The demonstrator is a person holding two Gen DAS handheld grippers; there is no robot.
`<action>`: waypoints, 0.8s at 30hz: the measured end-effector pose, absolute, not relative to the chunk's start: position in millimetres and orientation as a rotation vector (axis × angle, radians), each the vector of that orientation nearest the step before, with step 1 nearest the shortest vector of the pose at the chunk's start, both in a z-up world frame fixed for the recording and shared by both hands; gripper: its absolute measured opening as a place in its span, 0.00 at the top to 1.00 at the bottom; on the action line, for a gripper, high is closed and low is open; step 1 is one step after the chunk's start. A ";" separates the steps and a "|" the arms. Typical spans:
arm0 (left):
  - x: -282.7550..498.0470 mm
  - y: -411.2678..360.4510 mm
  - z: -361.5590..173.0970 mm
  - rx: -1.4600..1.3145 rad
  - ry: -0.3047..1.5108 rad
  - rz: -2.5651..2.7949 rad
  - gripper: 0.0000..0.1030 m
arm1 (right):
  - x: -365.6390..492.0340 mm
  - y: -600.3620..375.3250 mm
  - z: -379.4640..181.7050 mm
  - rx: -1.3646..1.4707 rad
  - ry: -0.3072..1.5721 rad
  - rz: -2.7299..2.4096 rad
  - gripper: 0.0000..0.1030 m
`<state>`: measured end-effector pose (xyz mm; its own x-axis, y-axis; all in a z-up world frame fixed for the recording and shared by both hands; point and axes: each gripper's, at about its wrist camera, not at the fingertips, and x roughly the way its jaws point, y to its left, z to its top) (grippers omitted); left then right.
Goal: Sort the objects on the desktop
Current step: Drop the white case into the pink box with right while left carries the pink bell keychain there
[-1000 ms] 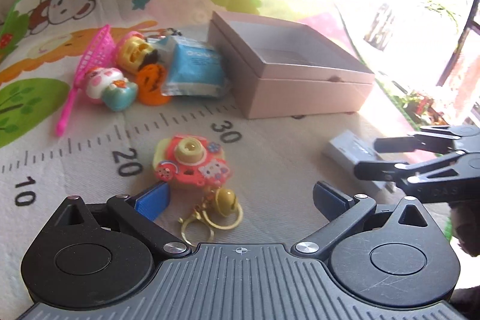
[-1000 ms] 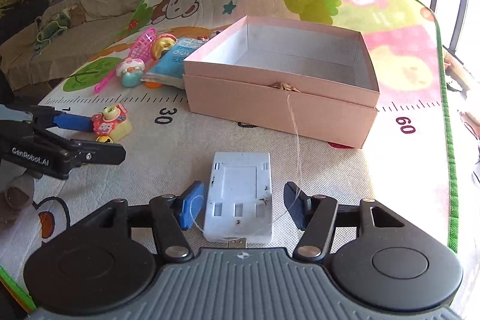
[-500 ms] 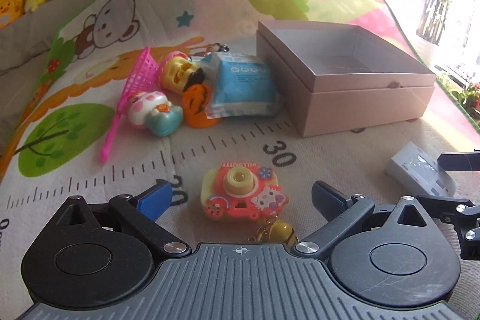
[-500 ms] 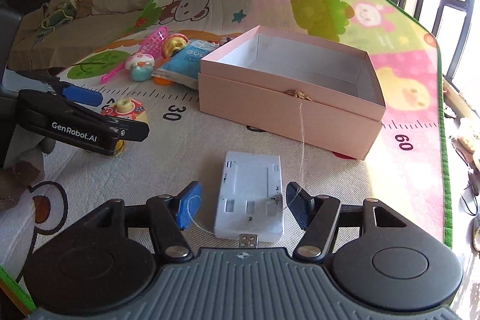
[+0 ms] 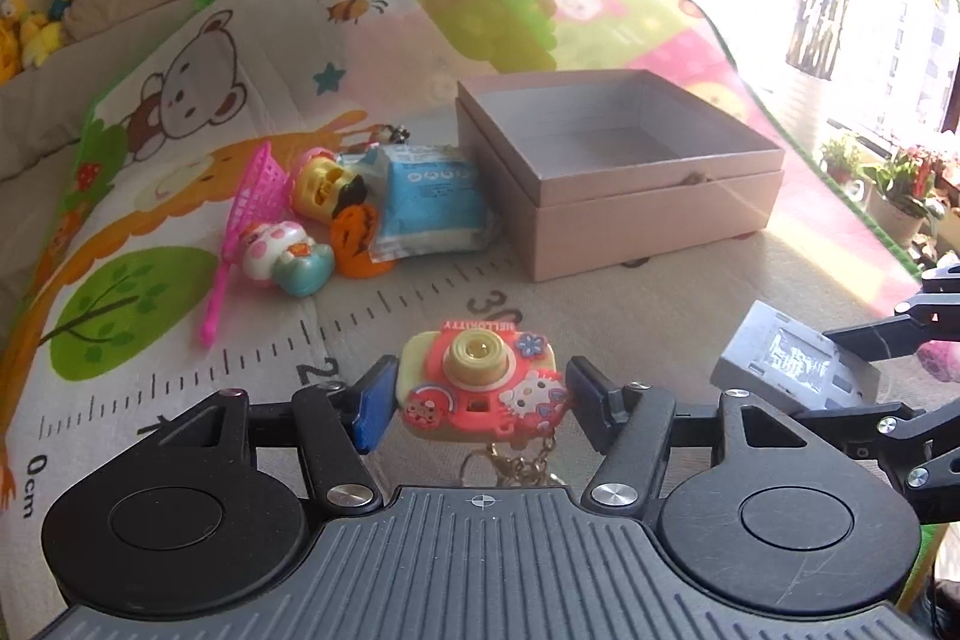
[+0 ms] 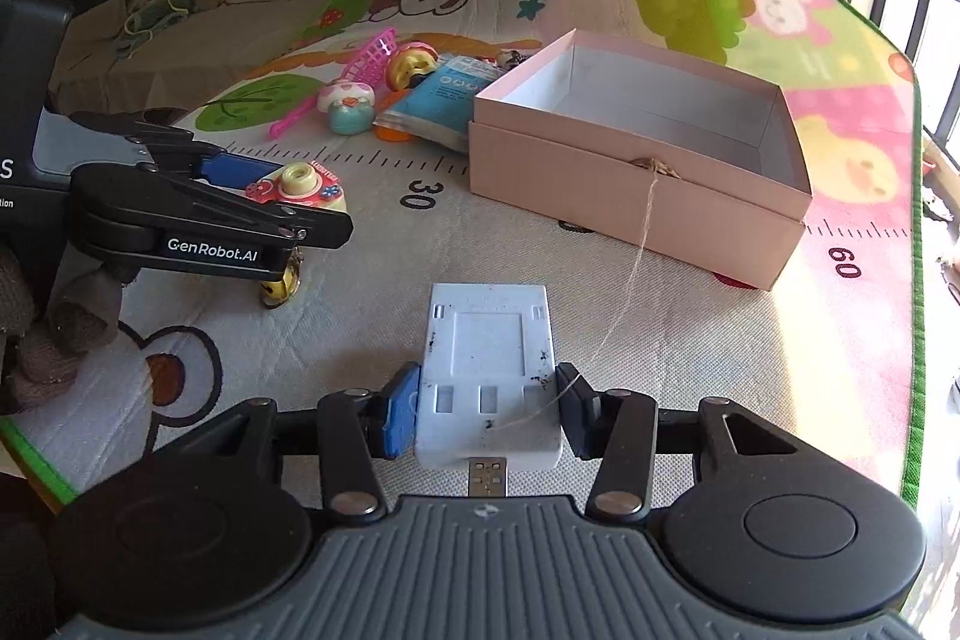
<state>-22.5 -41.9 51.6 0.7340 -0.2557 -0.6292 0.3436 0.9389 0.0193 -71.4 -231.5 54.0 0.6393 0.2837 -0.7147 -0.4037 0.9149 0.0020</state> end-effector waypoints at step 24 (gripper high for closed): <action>86.8 -61.7 117.5 0.008 0.535 -0.325 0.06 | 69.1 -305.4 139.8 -0.072 0.551 0.173 0.45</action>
